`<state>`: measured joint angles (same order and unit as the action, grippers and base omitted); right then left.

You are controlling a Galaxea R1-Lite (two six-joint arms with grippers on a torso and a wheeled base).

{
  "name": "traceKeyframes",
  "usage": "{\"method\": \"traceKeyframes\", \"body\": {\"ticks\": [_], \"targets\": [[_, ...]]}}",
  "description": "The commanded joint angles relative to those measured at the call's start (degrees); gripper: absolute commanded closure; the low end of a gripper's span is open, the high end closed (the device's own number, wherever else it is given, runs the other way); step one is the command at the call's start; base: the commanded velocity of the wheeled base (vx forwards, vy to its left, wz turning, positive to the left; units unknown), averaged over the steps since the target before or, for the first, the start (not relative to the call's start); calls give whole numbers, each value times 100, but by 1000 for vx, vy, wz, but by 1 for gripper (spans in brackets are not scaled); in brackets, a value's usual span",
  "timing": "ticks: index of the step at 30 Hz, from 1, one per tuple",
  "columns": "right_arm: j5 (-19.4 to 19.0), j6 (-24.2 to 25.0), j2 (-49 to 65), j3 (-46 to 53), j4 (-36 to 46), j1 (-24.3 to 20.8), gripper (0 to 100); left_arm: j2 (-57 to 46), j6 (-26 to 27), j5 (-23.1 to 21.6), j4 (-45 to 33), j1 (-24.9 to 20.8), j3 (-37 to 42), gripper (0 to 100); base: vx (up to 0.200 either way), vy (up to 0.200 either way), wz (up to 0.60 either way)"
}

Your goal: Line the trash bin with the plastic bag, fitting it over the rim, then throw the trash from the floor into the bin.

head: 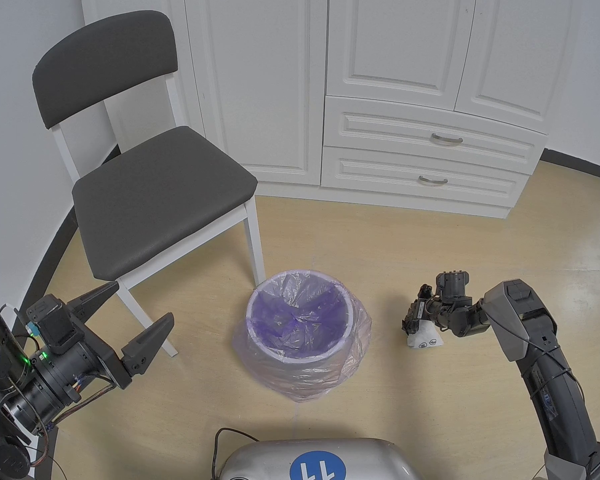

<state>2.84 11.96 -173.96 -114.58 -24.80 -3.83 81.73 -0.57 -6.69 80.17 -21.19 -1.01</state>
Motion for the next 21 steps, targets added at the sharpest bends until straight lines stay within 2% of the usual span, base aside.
{"method": "traceKeyframes", "body": {"ticks": [1, 8, 10, 13, 16, 19, 20, 21], "targets": [[32, -1, 2, -1, 1, -4, 100, 10, -4, 1, -1, 1, 101, 0, 0, 0, 0], [94, -168, 2, -1, -8, -13, 100, 72, -13, 1, -10, -43, 101, 0, 0, 0, 0], [270, -247, 2, -1, -60, -30, 100, 168, -13, 1, -10, -35, 101, 0, 0, 0, 0], [568, -299, 38, -1, -623, -92, 100, 195, -13, 1, -10, -35, 101, 0, 0, 0, 0], [595, -343, 143, -1, -904, -118, 100, 221, -4, 1, -10, -35, 101, 0, 0, 0, 0], [586, -361, 987, 885, -992, -162, 100, 212, 5, 1, -1, -35, 101, 0, 0, 0, 0], [586, -361, 987, 885, -992, -162, 100, 212, 5, 1, -1, -35, 101, 0, 0, 0, 0], [525, -431, 1453, 1430, -1001, -153, 100, 186, 5, 1, -10, -35, 101, 0, 0, 0, 0]]}}
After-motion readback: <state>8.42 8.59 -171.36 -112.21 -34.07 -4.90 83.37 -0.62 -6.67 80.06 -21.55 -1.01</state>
